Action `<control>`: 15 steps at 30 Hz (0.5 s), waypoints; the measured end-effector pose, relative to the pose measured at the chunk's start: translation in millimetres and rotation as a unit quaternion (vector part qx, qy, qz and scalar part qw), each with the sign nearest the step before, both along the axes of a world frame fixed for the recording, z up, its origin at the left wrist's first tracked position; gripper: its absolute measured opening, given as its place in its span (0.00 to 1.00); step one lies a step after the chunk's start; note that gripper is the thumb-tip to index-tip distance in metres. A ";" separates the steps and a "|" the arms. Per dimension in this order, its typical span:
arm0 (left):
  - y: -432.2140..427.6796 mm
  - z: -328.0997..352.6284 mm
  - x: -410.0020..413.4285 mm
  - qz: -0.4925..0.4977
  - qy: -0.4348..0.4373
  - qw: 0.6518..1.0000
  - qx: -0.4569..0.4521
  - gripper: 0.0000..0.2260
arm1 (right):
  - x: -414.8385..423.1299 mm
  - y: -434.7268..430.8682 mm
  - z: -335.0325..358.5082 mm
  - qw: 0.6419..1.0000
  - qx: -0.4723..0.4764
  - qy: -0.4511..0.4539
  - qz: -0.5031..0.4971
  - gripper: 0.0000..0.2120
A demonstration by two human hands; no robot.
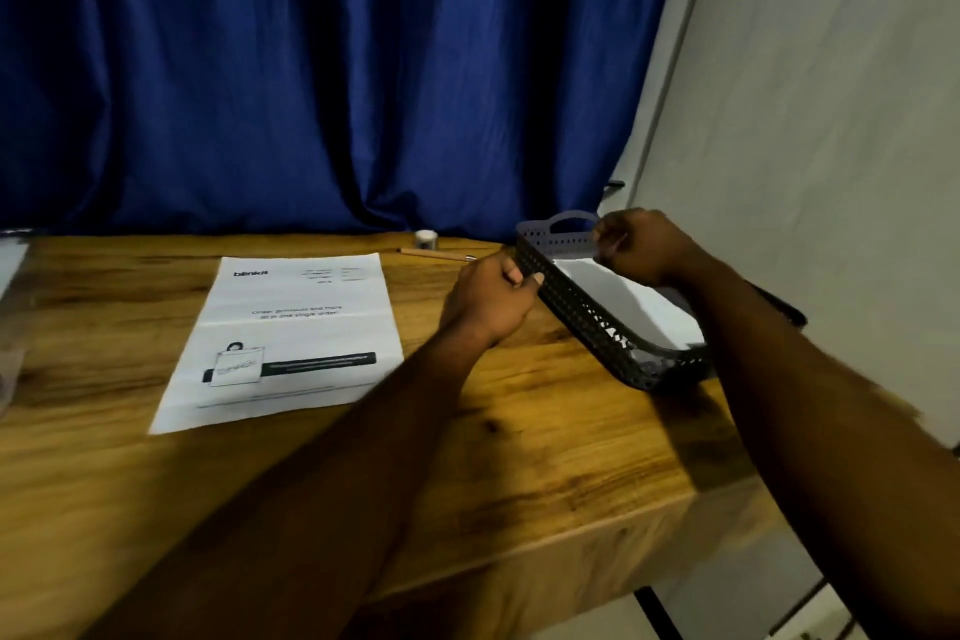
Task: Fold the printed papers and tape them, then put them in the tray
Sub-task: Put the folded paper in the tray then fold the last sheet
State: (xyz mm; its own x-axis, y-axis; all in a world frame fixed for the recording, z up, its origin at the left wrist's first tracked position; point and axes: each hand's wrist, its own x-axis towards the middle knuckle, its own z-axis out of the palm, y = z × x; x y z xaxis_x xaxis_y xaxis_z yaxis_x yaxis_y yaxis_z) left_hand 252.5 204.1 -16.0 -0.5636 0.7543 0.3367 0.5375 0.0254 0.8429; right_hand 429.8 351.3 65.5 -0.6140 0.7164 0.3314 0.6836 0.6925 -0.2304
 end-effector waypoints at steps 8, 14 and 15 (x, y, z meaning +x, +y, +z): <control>-49.5 24.9 -78.0 0.085 0.026 0.996 -0.013 0.10 | -113.0 -88.4 -7.5 0.979 0.019 0.080 0.185 0.09; -110.3 23.7 -143.2 0.143 0.107 0.978 -0.106 0.09 | -185.3 -138.8 -41.0 0.972 -0.007 0.078 0.220 0.11; -121.5 20.3 -156.4 0.161 0.123 0.973 -0.114 0.09 | -196.9 -144.3 -46.6 0.972 -0.024 0.079 0.221 0.12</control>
State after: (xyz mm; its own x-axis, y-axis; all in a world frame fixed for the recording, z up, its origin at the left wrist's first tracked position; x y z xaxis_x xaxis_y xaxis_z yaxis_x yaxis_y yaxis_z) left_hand 96.0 82.7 4.3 -0.7066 0.6229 0.3356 0.6552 0.3970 0.6427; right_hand 232.9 206.9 18.9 -0.8095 0.4115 0.4187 0.2762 0.8963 -0.3470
